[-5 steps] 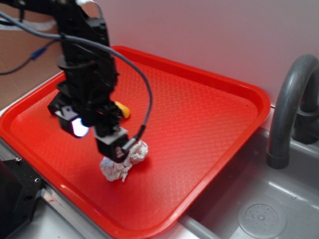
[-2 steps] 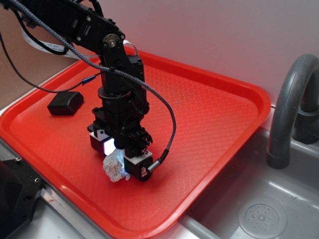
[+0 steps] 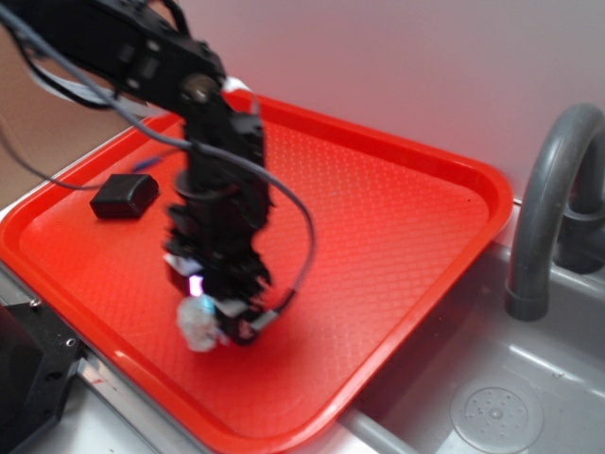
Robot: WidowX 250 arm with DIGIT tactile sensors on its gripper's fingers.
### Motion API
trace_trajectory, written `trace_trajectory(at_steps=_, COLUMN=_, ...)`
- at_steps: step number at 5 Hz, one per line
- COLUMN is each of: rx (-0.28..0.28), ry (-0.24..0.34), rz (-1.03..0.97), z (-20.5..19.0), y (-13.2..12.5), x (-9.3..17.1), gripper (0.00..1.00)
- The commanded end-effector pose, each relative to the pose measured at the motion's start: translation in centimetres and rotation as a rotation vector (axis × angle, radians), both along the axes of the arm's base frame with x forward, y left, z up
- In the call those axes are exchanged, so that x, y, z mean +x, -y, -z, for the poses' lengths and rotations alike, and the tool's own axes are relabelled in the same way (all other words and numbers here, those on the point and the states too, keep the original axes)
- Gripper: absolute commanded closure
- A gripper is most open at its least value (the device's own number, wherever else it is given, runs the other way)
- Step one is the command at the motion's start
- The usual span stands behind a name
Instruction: Grab the white paper.
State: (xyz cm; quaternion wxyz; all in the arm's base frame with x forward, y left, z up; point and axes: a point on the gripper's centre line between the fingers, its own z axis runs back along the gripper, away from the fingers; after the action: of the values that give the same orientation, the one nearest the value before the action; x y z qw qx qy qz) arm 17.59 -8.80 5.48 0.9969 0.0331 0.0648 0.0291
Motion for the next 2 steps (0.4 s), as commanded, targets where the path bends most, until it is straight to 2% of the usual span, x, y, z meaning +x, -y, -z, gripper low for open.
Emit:
trace_trajectory(at_steps=1, rx=0.306, ry=-0.033, rz=-0.447, z=-10.8, y=-6.6, x=0.4, gripper=1.00)
trace_trajectory(at_steps=2, rx=0.248, ry=-0.028, rz=-0.513, z=-15.7, y=-8.9, x=1.4, gripper=1.00)
